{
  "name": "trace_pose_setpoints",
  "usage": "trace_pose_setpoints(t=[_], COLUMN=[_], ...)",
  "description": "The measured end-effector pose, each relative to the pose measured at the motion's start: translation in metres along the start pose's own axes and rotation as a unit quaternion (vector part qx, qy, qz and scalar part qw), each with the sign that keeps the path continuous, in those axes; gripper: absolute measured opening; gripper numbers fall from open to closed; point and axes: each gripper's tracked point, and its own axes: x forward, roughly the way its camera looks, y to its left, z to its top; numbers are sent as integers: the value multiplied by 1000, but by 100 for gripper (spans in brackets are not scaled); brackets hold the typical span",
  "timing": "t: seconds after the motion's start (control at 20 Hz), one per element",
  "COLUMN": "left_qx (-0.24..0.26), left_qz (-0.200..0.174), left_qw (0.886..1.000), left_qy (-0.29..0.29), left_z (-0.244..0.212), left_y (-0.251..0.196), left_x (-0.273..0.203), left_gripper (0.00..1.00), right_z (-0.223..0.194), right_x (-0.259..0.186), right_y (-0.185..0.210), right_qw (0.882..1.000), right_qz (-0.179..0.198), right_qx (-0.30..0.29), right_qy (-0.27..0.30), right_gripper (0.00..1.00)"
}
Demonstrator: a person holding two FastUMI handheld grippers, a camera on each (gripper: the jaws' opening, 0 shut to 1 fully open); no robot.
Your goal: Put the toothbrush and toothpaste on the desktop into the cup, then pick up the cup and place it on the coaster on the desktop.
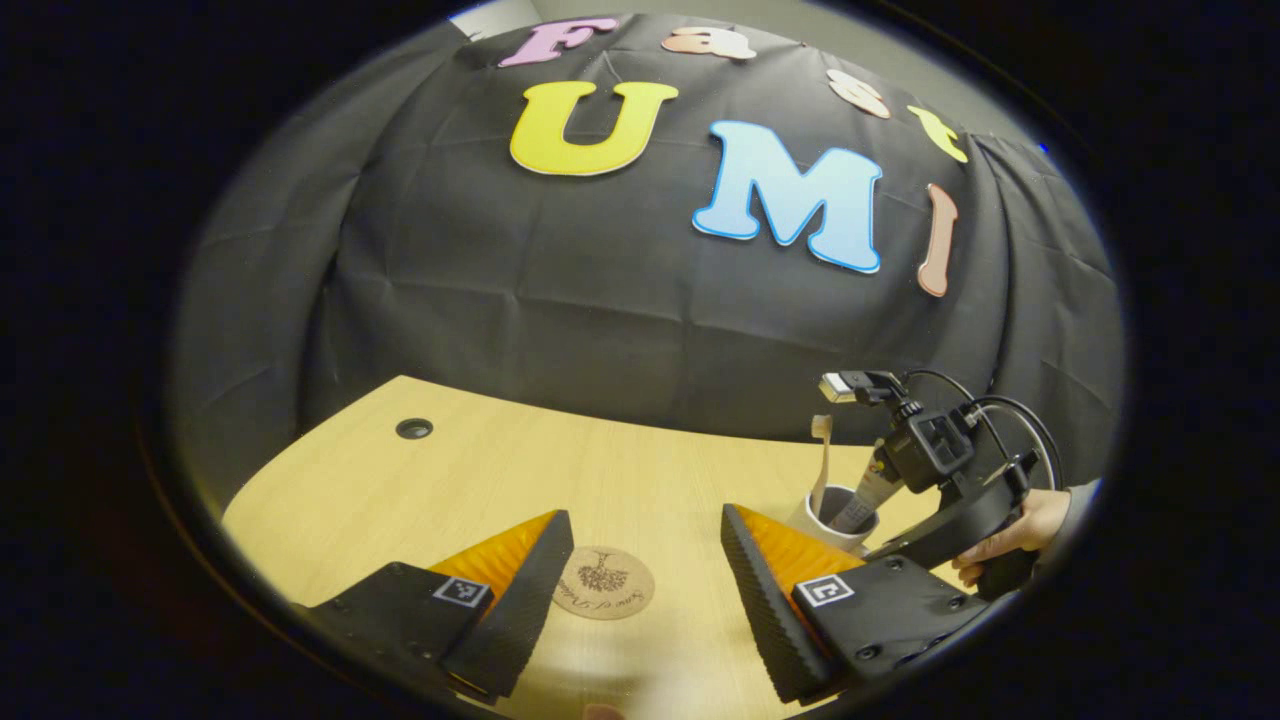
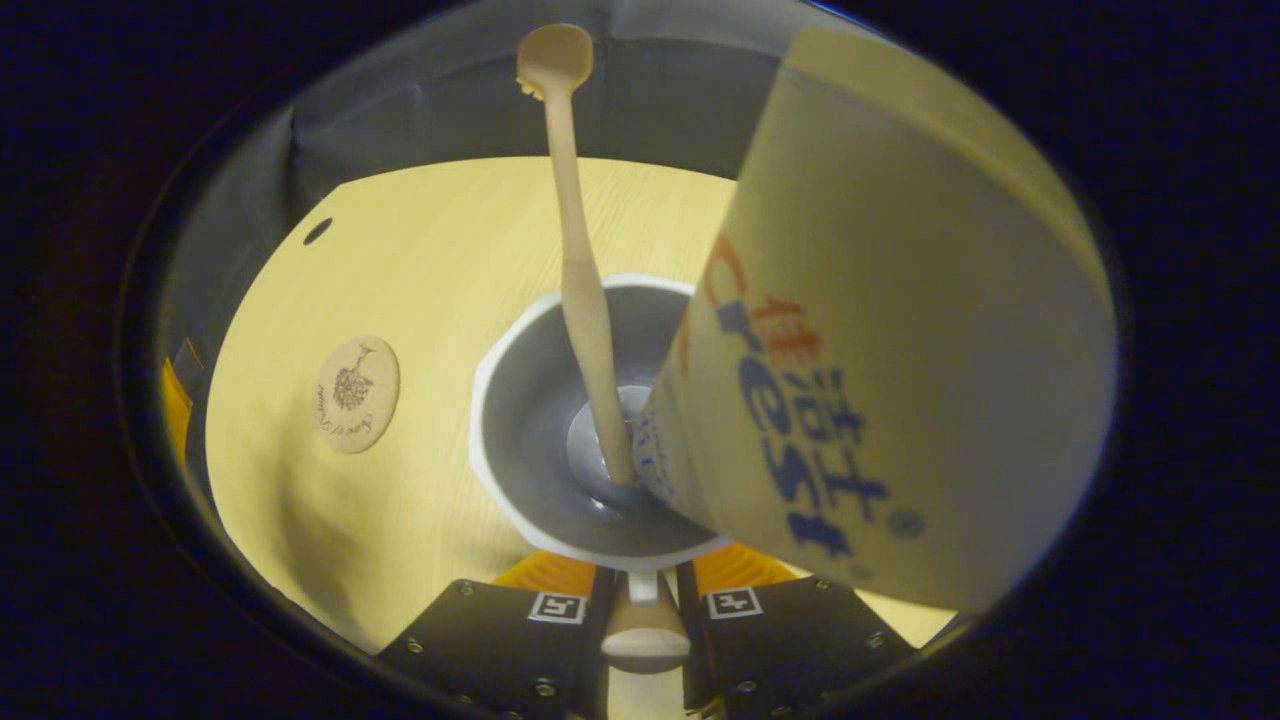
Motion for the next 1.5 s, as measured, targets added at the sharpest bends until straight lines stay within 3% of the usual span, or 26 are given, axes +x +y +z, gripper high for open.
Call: trace_pose_setpoints(t=[0.35, 0.4, 0.45, 0.55, 0.6, 1.1, 1.45, 1.5], left_qx=[-15, -18, -20, -20, -20, -27, -43, -44], left_qz=[19, 22, 24, 29, 30, 55, 75, 77], left_qw=[1000, 1000, 999, 999, 999, 998, 996, 996], left_qy=[-6, -6, -6, -7, -7, -5, -3, -4], left_z=[4, 4, 3, 3, 2, 0, -4, -4], left_y=[32, 38, 44, 54, 61, 138, 179, 181], left_x=[-19, -22, -26, -33, -37, -80, -94, -95], left_gripper=[95, 95, 95, 95, 95, 95, 95, 95], right_z=[3, 4, 5, 8, 10, 25, 31, 30], right_x=[-8, -8, -10, -11, -10, -8, -7, -7], right_y=[45, 51, 57, 72, 81, 160, 185, 184], right_qw=[999, 999, 999, 999, 999, 997, 997, 997], right_qz=[33, 36, 38, 45, 47, 66, 66, 64], right_qx=[-4, -5, -6, -9, -12, -32, -36, -37], right_qy=[-4, -4, -4, -7, -8, -5, -1, 2], right_gripper=[29, 24, 32, 24, 29, 29, 29, 24])
